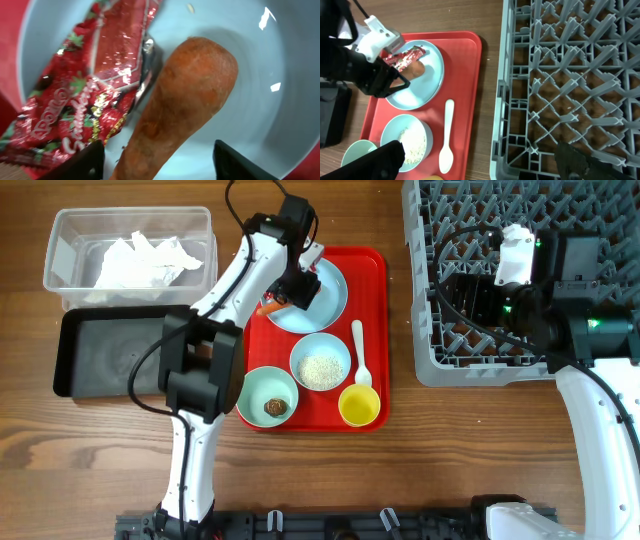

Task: Sort waste into correct bins and load items into the dishwasher rack
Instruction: 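Reach the left gripper to the plate and grasp the carrot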

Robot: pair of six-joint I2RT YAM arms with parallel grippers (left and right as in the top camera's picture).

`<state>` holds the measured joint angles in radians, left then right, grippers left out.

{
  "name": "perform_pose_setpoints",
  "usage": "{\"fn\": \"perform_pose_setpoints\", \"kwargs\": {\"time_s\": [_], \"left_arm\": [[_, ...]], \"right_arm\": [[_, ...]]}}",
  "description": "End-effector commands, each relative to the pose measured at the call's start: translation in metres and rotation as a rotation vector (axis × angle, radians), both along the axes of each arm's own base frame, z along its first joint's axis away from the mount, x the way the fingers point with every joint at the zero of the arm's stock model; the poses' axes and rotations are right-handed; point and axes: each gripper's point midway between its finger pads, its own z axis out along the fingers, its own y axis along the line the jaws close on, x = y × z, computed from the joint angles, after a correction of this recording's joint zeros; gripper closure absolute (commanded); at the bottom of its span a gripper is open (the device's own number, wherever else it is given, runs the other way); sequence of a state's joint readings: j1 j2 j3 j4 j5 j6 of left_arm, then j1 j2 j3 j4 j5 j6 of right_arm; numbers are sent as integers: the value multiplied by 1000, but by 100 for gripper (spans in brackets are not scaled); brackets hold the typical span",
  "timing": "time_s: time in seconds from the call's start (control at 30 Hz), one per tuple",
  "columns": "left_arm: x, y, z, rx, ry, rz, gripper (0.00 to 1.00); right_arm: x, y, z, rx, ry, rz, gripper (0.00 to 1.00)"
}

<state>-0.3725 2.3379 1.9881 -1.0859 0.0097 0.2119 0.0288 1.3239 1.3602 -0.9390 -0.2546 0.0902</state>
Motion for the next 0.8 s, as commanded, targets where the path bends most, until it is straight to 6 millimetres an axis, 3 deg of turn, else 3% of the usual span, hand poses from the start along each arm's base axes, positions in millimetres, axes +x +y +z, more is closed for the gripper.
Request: {"fn": "perform_pose_setpoints", "kwargs": {"time_s": [0.0, 0.2, 0.47, 0.53, 0.67, 0.77], "left_arm": [[-4, -9, -13, -32, 38, -30, 35], [-3, -9, -34, -24, 57, -28, 46], [-2, -9, -39, -24, 59, -24, 89], [-2, -9, -39, -23, 60, -24, 94], [0, -10, -22, -31, 46, 5, 96], [8, -11, 14, -58, 0, 61, 96]], "right_arm": [[4, 0, 5, 15, -6, -10, 0], [3, 0, 5, 15, -4, -10, 0], [3, 0, 5, 15, -2, -10, 0], [3, 0, 5, 15, -2, -10, 0], [3, 0, 5, 15, -2, -10, 0], [3, 0, 5, 15, -2, -10, 0]]}}
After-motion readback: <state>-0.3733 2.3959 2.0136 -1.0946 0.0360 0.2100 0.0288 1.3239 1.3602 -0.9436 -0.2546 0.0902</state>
